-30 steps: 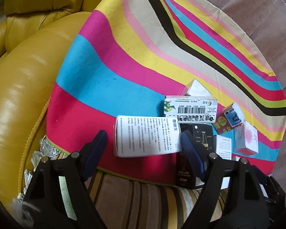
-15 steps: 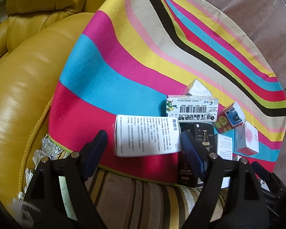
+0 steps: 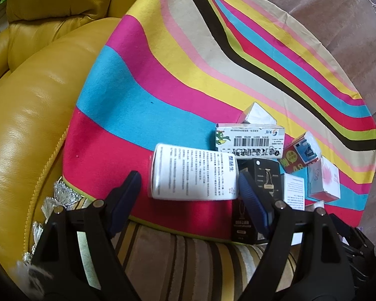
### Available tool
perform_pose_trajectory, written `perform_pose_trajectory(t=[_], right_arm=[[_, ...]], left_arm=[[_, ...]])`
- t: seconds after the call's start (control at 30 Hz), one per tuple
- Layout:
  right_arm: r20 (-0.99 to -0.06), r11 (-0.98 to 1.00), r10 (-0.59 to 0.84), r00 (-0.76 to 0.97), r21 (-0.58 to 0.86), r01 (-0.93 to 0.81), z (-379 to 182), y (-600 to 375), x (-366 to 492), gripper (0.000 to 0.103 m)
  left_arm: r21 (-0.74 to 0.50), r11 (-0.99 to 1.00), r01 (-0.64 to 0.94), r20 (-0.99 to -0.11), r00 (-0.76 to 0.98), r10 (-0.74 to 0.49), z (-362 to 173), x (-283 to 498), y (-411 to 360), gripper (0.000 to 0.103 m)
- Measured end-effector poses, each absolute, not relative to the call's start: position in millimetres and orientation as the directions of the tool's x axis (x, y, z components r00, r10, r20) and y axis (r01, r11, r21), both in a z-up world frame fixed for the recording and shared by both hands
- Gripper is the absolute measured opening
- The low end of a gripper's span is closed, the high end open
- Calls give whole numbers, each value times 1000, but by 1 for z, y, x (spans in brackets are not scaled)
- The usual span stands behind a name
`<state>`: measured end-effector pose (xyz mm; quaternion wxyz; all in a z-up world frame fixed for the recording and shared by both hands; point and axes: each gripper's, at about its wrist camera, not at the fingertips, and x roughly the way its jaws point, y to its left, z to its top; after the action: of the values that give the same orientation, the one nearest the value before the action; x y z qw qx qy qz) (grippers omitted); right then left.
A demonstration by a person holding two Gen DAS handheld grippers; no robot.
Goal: Organize objects
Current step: 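Grasp the white leaflet-printed box with the left tool while the right tool grasps the plastic-wrapped white block, then carry both held items over the purple-rimmed box and open both tools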
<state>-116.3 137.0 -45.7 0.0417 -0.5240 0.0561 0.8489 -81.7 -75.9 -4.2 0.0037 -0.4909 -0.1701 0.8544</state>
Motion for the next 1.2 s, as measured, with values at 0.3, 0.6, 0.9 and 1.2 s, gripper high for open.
perform_pose_trajectory(t=[0.3, 0.6, 0.9, 1.2], right_arm=[[-916, -994, 8, -401, 36, -104, -62, 133, -128, 55], [-910, -994, -25, -415, 67, -87, -61, 139, -125, 36], [-880, -991, -23, -475, 83, -105, -39, 150, -97, 36], [-863, -986, -13, -505, 95, -137, -27, 169, -72, 36]], left_arm=[[-262, -954, 143, -850, -502, 158, -4, -84, -69, 90], [-200, -971, 127, -844, -525, 106, 5, -76, -63, 91], [-176, -984, 37, -857, -498, 134, 6, -87, -60, 91], [-114, -989, -95, -873, -465, 145, -2, -102, -57, 88]])
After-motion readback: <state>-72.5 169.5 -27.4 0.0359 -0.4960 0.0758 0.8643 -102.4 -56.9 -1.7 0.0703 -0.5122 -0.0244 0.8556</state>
